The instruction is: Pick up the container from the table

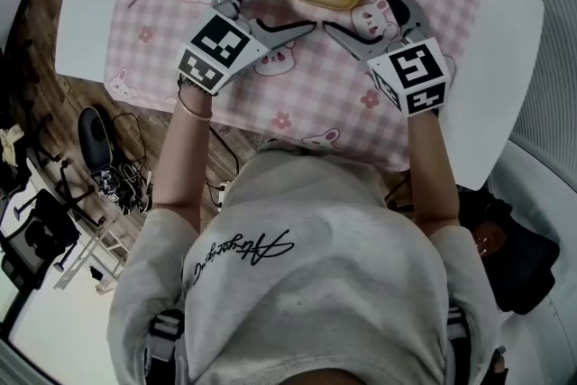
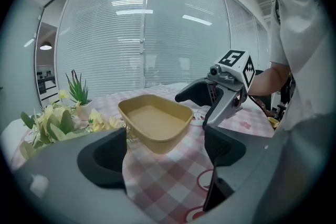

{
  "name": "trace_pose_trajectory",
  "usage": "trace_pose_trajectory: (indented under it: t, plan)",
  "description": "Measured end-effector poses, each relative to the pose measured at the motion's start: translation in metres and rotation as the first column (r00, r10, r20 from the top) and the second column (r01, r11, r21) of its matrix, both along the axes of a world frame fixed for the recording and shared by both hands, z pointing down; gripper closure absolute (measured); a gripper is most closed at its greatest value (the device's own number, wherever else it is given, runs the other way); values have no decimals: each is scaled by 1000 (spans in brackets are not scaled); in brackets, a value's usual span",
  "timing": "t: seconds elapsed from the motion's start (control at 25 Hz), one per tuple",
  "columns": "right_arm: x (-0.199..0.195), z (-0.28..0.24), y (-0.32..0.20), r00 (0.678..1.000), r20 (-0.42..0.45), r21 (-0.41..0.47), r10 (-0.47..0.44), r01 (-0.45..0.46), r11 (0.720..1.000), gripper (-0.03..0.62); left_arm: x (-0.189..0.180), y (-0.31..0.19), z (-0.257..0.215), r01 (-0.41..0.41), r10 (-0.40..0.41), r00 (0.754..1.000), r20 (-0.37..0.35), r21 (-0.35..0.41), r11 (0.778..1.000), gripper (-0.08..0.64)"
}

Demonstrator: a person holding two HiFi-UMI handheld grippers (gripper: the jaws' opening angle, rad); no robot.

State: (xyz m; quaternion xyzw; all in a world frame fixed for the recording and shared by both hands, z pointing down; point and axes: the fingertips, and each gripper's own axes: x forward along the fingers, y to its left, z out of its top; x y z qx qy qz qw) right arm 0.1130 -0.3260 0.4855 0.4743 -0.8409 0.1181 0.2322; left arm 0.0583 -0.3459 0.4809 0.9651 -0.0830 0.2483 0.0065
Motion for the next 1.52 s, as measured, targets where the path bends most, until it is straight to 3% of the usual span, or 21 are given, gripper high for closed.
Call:
trace_pose_trajectory:
  t: [0.12, 0.48, 1.04, 1.28, 1.52]
  plan:
    - [0, 3, -3, 1000, -8, -8, 4, -4, 1000, 146, 3, -3, 4, 8, -8, 1000, 15, -3, 1000, 147]
    - [-3, 12, -9, 999, -44, -35, -13, 12, 999, 201, 8, -6, 11, 1, -1, 998, 65, 3, 1000, 178]
    - [0, 16, -16, 1000, 2, -59, 21, -20, 998, 235, 19, -15, 10, 50, -49, 997, 58, -31, 998, 212]
    - [2, 18, -17, 999, -28, -51, 30, -32, 998, 263, 21, -14, 16, 56, -53, 997, 56, -69, 996, 232]
    - [3, 19, -19, 997, -57, -29, 45, -47, 998, 296, 23, -15, 23, 77, -74, 993, 92, -33, 996, 255]
